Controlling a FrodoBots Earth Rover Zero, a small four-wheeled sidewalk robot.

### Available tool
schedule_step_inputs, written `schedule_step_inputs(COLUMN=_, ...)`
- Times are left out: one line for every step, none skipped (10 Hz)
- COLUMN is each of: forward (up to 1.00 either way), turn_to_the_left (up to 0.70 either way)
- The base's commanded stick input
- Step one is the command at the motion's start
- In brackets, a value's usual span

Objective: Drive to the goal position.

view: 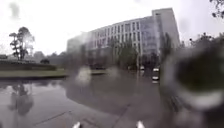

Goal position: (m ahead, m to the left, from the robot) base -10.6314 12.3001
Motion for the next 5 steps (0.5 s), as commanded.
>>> schedule_step_inputs(forward=0.0, turn_to_the_left=0.45)
schedule_step_inputs(forward=0.0, turn_to_the_left=0.45)
schedule_step_inputs(forward=0.0, turn_to_the_left=0.45)
schedule_step_inputs(forward=0.0, turn_to_the_left=0.45)
schedule_step_inputs(forward=0.0, turn_to_the_left=0.45)
